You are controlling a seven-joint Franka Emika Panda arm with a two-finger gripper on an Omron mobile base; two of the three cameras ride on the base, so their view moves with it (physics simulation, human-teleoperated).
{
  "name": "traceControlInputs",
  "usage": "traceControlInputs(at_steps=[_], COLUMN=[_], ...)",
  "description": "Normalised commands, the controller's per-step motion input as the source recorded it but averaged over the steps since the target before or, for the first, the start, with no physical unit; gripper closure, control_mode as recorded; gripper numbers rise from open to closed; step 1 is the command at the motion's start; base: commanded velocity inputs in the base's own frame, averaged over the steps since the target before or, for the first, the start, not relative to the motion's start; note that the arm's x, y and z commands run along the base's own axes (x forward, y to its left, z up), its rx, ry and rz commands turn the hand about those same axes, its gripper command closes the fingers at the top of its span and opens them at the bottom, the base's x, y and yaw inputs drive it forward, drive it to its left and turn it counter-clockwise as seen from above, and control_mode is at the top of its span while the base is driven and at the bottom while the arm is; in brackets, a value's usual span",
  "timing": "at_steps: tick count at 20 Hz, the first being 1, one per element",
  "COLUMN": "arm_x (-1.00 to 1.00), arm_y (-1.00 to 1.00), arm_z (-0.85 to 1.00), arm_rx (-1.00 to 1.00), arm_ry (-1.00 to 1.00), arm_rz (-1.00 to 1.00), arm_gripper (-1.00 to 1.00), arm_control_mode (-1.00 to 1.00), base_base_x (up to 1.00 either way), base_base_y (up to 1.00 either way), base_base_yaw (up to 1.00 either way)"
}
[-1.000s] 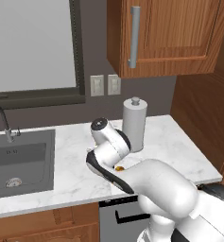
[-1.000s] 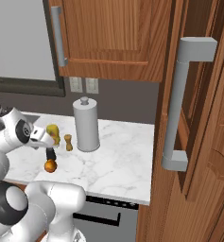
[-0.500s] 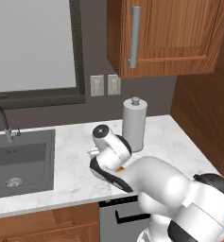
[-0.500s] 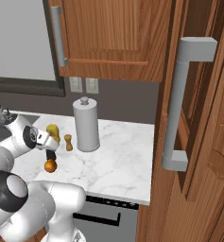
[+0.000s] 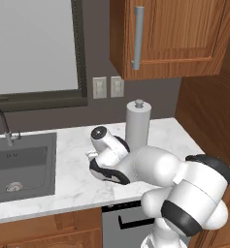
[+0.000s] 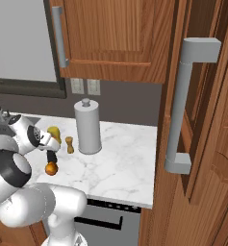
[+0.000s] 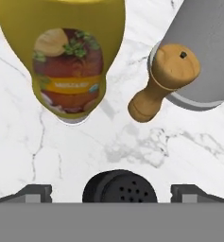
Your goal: There are various items on the counter. Only move the condiments/shakers into the cabinet.
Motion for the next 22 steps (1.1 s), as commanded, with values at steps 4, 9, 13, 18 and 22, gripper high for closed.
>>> traceControlInputs(at_steps=[4, 9, 13, 18, 22], arm_x=[0.04, -0.03, -0.01, 0.0, -0.03], arm_y=[0.0, -0.12, -0.1, -0.02, -0.01], arm_z=[-0.17, -0.2, -0.23, -0.19, -0.04], arm_rx=[0.0, 0.0, 0.0, 0.0, 0.0], arm_ry=[0.0, 0.0, 0.0, 0.0, -0.02], arm_rz=[-0.02, -0.06, -0.05, -0.03, -0.03], arm_gripper=[-1.0, -1.0, -1.0, 1.0, 1.0], arm_control_mode=[-1.0, -1.0, -1.0, -1.0, -1.0], base_base_x=[0.0, 0.0, 0.0, 0.0, 0.0], base_base_y=[0.0, 0.0, 0.0, 0.0, 0.0], base_base_yaw=[0.0, 0.0, 0.0, 0.0, 0.0])
